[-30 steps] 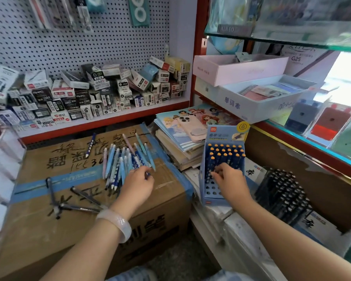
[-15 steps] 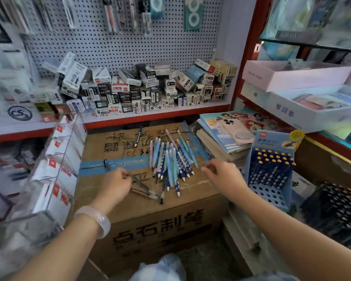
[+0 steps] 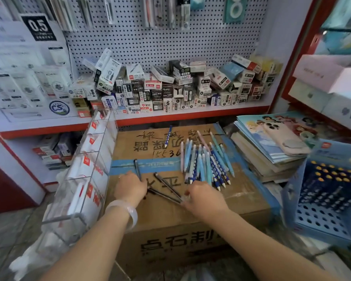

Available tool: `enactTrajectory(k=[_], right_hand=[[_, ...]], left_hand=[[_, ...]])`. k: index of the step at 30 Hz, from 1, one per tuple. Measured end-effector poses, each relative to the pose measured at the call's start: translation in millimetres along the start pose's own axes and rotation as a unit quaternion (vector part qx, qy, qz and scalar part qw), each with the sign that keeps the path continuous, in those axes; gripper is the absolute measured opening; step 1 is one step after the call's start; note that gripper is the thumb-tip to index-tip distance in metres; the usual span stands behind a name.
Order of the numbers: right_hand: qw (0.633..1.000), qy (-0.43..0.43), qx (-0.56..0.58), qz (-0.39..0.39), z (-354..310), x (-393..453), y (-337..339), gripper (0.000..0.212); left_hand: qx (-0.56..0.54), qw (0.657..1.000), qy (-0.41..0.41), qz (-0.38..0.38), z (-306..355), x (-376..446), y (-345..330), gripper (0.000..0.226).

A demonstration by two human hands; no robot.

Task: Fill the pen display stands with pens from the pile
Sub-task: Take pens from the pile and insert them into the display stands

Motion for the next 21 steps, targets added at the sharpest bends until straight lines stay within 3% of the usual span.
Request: enactTrajectory(k=[3, 8, 13, 16, 19, 21], right_hand=[[0.999, -0.005, -0.031, -0.026, -8, 11, -15, 0.037], [0.999, -0.03, -0.021, 0.016, -6, 23, -16, 0.022], [0.997, -0.05, 0.056, 0.025, -14, 38, -21, 0.019], [0.993, -0.038, 0.113, 0.027, -19, 41, -22, 0.027], [0.984, -0.04, 0.152, 0.086, -6, 31, -5, 0.027], [0.976, -0.05, 0.17, 0.125, 12, 21, 11, 0.025]], left_hand=[[0.007, 1.0, 0.008, 0.005, -3, 11, -4, 0.032], [0.047, 0.999, 0.002, 0.014, -8, 16, 3, 0.027], [0.085, 0.996, -0.032, -0.025, 3, 3, -10, 0.034], [0.089, 0.994, -0.059, -0.006, 23, -7, -14, 0.045], [0.112, 0.992, -0.06, -0.012, 41, -14, -22, 0.055], [0.118, 0.99, -0.066, -0.041, 54, -15, -31, 0.046]])
Point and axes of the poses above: each hand's wrist, its own x-axis towards the middle knuckle, its own y-axis out of the back of the hand, z = x × y, the point moved 9 cm from there along x, towards the middle knuckle, and after that the axes turned 7 degrees about y, right-handed, at the moved point
